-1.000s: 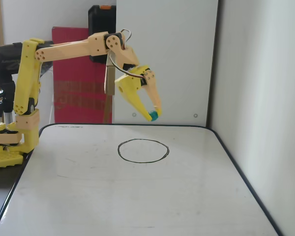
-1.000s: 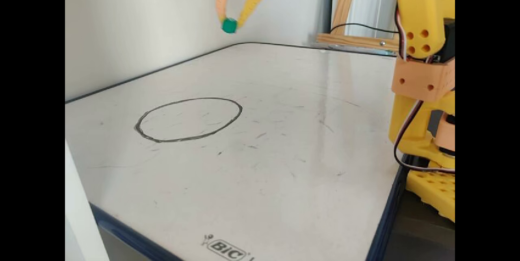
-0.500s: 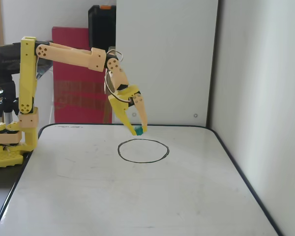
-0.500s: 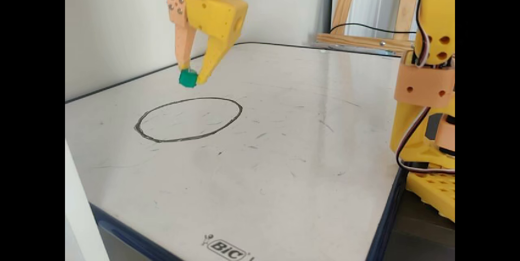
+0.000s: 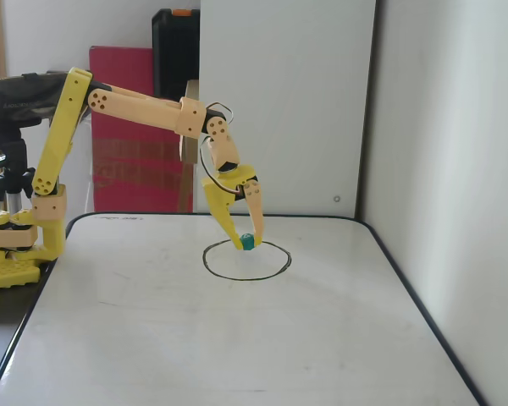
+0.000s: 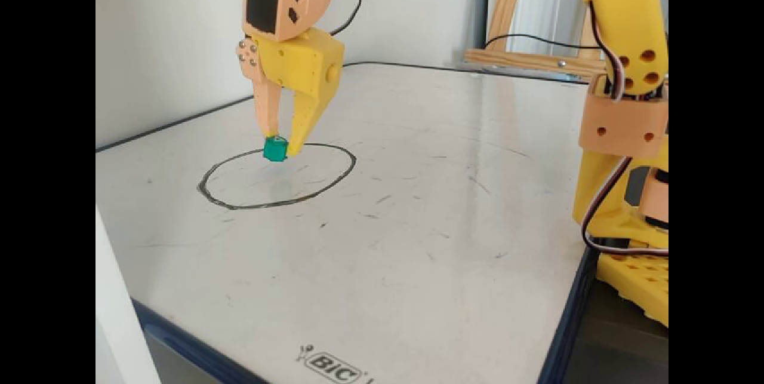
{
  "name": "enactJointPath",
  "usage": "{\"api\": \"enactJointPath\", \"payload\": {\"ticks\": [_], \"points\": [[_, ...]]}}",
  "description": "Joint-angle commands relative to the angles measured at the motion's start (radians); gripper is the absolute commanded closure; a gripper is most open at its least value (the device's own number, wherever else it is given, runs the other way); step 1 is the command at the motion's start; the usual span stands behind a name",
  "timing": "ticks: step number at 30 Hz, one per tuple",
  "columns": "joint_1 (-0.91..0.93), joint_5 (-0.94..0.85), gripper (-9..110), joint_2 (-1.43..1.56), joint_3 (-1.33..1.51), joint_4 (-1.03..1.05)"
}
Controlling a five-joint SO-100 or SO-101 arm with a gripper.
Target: Grasp a green cube and put it in the black circle
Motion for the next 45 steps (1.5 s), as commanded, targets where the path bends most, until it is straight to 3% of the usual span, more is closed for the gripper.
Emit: {"api": "enactJointPath", "payload": {"ticks": [1, 15, 31, 39, 41, 45], "points": [[0.011, -0.005, 101, 0.008, -0.04, 0.008], [-0.006, -0.098, 101, -0.012, -0.04, 0.021], [-0.011, -0.133, 89, -0.006, -0.041, 0.028], [-0.026, 0.06, 97, 0.451, 0.058, 0.215], [-0.04, 0.153, 99, 0.623, 0.149, 0.245], [-0.054, 0.17, 100, 0.988, 0.396, 0.239]]}}
